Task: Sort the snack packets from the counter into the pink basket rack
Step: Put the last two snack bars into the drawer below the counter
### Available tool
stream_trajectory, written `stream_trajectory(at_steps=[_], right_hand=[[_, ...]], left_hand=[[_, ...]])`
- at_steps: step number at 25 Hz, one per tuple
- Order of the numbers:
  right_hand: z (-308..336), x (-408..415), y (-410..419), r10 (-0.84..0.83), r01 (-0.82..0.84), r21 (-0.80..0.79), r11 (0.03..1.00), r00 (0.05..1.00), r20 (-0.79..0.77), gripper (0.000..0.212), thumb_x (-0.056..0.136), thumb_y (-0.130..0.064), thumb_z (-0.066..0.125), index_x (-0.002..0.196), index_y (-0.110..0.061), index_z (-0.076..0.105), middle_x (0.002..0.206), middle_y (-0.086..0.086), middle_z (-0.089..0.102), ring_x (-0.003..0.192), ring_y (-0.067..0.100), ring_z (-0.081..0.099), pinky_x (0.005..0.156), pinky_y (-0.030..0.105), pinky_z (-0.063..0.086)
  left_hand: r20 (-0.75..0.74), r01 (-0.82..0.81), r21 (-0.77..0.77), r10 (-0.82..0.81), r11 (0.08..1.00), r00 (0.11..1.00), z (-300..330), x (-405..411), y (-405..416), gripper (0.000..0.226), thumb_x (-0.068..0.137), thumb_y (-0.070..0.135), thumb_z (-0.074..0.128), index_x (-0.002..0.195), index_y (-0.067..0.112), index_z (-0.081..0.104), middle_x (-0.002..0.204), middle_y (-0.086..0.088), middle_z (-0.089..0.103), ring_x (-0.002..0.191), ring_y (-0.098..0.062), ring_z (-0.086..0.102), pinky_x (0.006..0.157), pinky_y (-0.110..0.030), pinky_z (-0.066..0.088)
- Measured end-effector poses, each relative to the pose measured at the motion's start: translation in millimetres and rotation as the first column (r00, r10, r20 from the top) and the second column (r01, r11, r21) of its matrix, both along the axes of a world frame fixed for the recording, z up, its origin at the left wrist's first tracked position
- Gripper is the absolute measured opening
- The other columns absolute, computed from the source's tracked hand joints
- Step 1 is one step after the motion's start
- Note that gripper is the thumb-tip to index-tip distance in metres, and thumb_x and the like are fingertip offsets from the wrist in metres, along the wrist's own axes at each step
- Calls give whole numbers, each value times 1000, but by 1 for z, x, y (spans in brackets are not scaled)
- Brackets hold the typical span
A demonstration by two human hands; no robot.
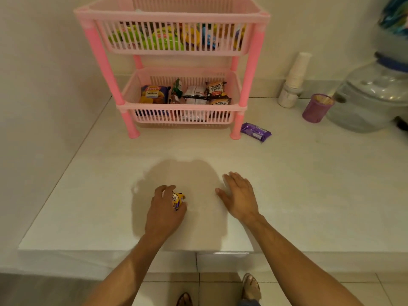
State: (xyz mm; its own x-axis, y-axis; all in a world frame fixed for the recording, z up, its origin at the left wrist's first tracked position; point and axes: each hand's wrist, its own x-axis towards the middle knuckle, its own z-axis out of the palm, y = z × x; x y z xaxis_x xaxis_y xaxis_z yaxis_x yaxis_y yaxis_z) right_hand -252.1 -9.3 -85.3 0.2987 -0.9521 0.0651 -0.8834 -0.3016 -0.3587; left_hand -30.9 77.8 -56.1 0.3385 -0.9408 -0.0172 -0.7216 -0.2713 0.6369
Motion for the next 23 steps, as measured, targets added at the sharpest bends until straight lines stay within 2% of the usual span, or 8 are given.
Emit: stream_trajectory(at_steps=[5,8,12,14,16,19,23], right_hand=[[10,-58,-49,-111,115,-38,993,990,92,57,94,-43,55,141,-12,48,145,10,50,135,28,44,114,38,30],[20,-93,-89,-127,140,-62,988,975,183,53,93,-37,59,137,-10,52,140,11,54,130,28,48,109,36,34],[33,-124,-153,-122,140,-73,987,970,211,49,91,-33,61,132,-8,52,132,13,56,122,32,50,100,38,39],[37,-130,-180,-102,120,-81,989,975,197,47,90,-32,61,130,-8,53,126,14,57,116,33,52,93,40,42],[41,-132,-205,-83,95,-72,993,985,154,49,91,-33,60,132,-8,51,128,14,55,116,33,51,92,42,45],[41,-125,-230,-8,7,4,1000,997,78,58,92,-38,57,140,-9,42,133,14,52,120,34,49,94,44,45],[31,-115,-241,34,-33,27,999,998,-61,54,91,-38,55,136,-11,42,124,16,58,113,35,52,87,42,44]], left_hand=[[5,82,27,-82,996,997,6,-69,-34,56,84,38,65,134,22,46,139,1,37,115,-23,53,86,-37,50],[-1,103,26,-103,994,995,10,-115,-55,57,84,39,65,134,22,46,139,2,36,114,-23,54,86,-36,50],[-25,87,33,-86,996,996,9,-172,-78,56,84,42,64,133,23,47,136,4,38,108,-23,58,80,-41,55],[-50,73,52,-70,996,996,7,-193,-85,57,83,44,64,133,24,47,136,6,37,103,-23,60,74,-42,57],[-33,48,63,-46,997,998,6,-211,-89,57,82,46,63,133,25,46,136,8,36,100,-21,62,76,-37,56],[15,-4,44,3,999,1000,0,-229,-85,56,82,49,60,132,30,46,137,11,35,110,-15,58,81,-32,53],[43,-45,15,45,999,998,-5,-245,-82,53,81,53,55,131,36,46,135,14,37,113,-11,56,77,-34,55]])
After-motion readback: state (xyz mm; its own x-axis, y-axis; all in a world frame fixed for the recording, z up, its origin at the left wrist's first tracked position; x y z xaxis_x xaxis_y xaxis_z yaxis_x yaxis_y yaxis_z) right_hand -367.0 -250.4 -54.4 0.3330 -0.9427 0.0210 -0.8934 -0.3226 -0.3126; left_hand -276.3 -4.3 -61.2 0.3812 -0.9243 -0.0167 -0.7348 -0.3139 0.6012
